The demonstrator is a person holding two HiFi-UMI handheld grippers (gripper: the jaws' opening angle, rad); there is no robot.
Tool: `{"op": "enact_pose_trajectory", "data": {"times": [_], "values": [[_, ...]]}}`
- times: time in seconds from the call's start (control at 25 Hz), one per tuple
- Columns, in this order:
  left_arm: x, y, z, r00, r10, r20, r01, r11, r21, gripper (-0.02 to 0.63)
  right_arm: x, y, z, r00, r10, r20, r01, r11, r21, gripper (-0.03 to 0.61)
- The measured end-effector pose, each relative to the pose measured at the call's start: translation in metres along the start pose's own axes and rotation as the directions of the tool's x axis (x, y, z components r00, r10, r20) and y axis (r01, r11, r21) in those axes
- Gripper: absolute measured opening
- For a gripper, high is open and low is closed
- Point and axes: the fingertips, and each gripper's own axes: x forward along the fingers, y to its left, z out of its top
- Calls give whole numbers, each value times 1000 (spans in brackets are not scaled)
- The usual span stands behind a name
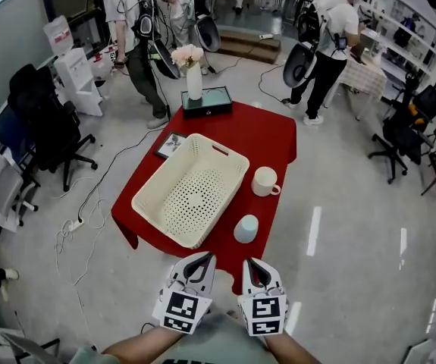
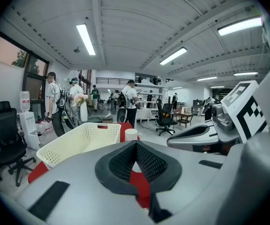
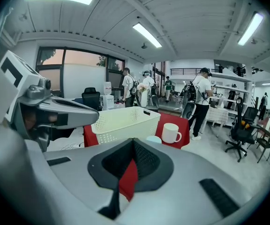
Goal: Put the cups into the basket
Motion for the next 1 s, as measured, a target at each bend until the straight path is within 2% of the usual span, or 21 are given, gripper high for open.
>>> {"op": "enact_pose_trajectory", "data": {"times": [0.4,0.72,0.84,1.0], "values": [[30,30,-1,994,-103,-23,104,994,21,6,36,-15,7,991,-131,-26,132,990,41,12],[49,33,1,972,-235,-25,236,971,35,6,48,-20,17,973,-227,-49,229,972,48,12],[55,36,-2,968,-250,-32,251,968,31,6,53,-18,17,972,-227,-59,229,973,38,14],[61,38,0,973,-228,-39,229,973,24,6,62,-21,17,980,-188,-66,190,981,27,14]]}}
